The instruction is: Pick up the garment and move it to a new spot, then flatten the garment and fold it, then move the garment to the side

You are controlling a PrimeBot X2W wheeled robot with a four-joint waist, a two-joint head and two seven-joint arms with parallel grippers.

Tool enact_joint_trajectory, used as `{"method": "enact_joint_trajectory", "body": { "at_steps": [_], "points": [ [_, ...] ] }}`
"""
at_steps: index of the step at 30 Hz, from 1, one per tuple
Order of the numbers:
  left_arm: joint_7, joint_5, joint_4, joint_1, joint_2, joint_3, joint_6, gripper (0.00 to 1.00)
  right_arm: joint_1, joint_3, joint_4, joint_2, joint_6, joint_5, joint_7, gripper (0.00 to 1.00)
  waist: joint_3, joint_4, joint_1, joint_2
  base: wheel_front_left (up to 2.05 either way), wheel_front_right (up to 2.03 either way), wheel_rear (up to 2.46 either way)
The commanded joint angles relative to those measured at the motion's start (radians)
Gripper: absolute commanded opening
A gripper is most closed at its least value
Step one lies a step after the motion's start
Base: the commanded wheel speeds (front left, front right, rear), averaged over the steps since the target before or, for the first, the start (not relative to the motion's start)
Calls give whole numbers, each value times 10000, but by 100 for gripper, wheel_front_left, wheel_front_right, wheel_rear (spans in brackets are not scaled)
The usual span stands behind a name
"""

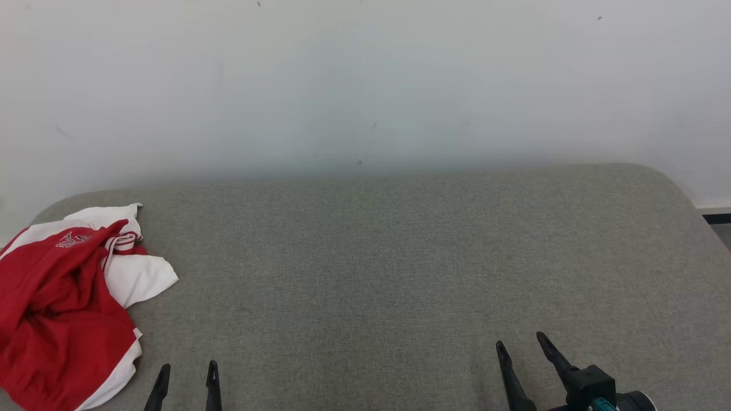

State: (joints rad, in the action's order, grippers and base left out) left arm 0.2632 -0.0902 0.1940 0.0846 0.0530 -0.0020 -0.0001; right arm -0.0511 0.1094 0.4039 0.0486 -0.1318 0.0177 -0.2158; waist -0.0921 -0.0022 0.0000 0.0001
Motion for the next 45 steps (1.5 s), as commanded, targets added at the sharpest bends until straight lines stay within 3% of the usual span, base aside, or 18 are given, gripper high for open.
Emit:
{"method": "enact_joint_trajectory", "body": {
  "at_steps": [1, 14, 35, 45],
  "points": [
    [24, 11, -42, 51, 13, 19, 26, 100, 28, 3, 16, 30, 21, 18, -52, 100, 2, 3, 0, -1, 0, 0, 0],
    [20, -251, -70, 26, -4, 11, 137, 100, 92, -78, 1, 27, 21, 176, -132, 100, 49, 306, 0, -1, 0, 0, 0],
    [20, -537, 40, 384, 317, 554, 244, 100, 356, 168, 117, 27, 21, 716, -416, 100, -340, 3080, 0, -1, 0, 0, 0],
    [18, -622, -42, 709, 509, 772, 349, 100, 391, 393, 267, 25, 21, 958, -497, 100, -526, 3813, 0, -1, 0, 0, 0]
  ]
}}
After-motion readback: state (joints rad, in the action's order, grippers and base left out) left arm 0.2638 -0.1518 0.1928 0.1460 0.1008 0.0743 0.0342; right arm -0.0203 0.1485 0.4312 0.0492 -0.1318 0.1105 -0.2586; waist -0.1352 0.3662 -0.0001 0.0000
